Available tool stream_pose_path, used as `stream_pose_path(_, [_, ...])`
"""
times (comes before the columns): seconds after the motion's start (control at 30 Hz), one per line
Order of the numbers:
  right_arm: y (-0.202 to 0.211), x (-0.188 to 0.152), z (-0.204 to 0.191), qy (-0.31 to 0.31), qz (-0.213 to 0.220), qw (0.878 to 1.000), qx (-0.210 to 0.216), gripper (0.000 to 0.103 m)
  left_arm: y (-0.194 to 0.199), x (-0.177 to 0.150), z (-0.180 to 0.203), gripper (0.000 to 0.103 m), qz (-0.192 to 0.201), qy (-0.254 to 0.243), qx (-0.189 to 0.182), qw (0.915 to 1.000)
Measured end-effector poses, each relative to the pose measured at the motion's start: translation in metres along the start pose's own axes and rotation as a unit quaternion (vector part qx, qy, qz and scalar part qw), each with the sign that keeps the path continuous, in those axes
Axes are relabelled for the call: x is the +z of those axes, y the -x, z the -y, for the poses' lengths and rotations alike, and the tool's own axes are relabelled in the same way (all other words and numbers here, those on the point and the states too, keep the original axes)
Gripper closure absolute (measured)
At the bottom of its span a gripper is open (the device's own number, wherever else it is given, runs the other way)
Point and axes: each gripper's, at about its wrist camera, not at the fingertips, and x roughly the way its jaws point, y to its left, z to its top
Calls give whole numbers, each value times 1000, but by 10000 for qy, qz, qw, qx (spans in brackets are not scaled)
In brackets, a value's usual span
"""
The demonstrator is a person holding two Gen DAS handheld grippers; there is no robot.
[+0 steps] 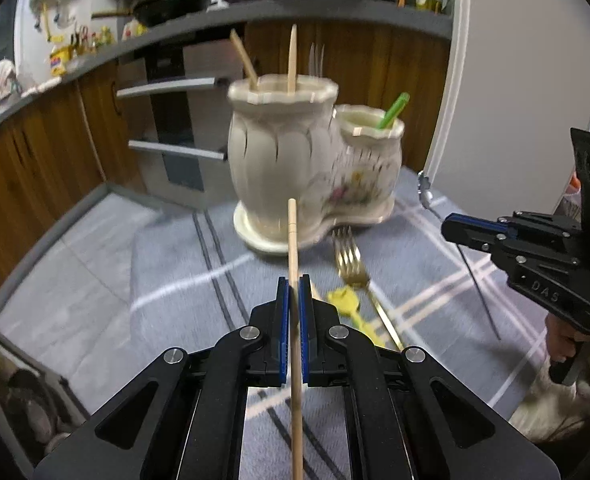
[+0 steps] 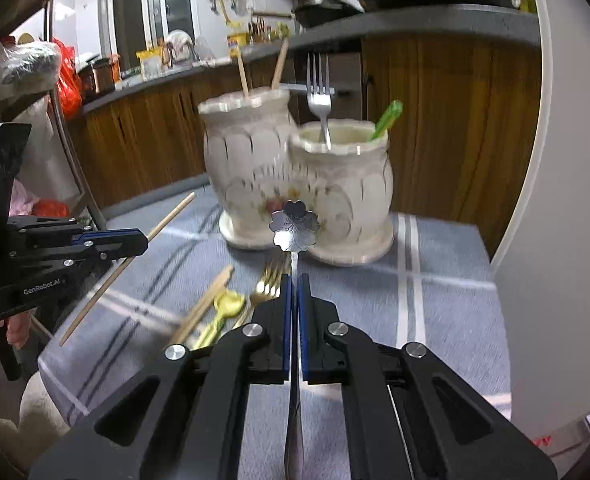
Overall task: Organize utensils
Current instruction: 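Grasp a wooden chopstick with the left tool while the right tool grasps the silver spoon, then insert chopstick in tall pot with left tool while right tool drops spoon in short pot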
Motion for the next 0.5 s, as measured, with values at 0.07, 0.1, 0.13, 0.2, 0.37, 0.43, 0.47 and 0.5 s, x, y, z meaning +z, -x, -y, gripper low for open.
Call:
stream_pose_path(0.07, [4, 7, -2, 83, 254, 9996, -23, 100, 8, 9, 1, 98, 196, -49, -26, 9998])
stream_pose_path(0.1, [6, 10, -2, 104, 368, 9993, -27, 100, 12, 12, 1, 98, 284, -60, -36, 9996])
stream_pose_path(0.13, [8, 13, -5, 109, 451, 9989, -26, 100, 17, 18, 0, 98, 403, -66, -43, 9992])
stream_pose_path(0.2, [14, 23, -5, 116, 672, 9977, 0, 100, 22, 29, -2, 98, 569, -65, -99, 9983])
stream_pose_path(0.37, [18, 61, -2, 71, 1170, 9931, 2, 100, 34, 66, -6, 98, 1075, -33, -167, 9941])
stream_pose_path(0.43, [17, 80, 3, -63, 1387, 9903, 76, 100, 35, 83, -11, 98, 1315, 75, -239, 9910])
stream_pose_path(0.47, [15, 89, 7, -153, 1484, 9887, 121, 100, 34, 93, -14, 98, 1422, 161, -303, 9892])
stream_pose_path(0.5, [12, 99, 10, -241, 1562, 9873, 165, 100, 33, 101, -16, 98, 1526, 234, -363, 9873])
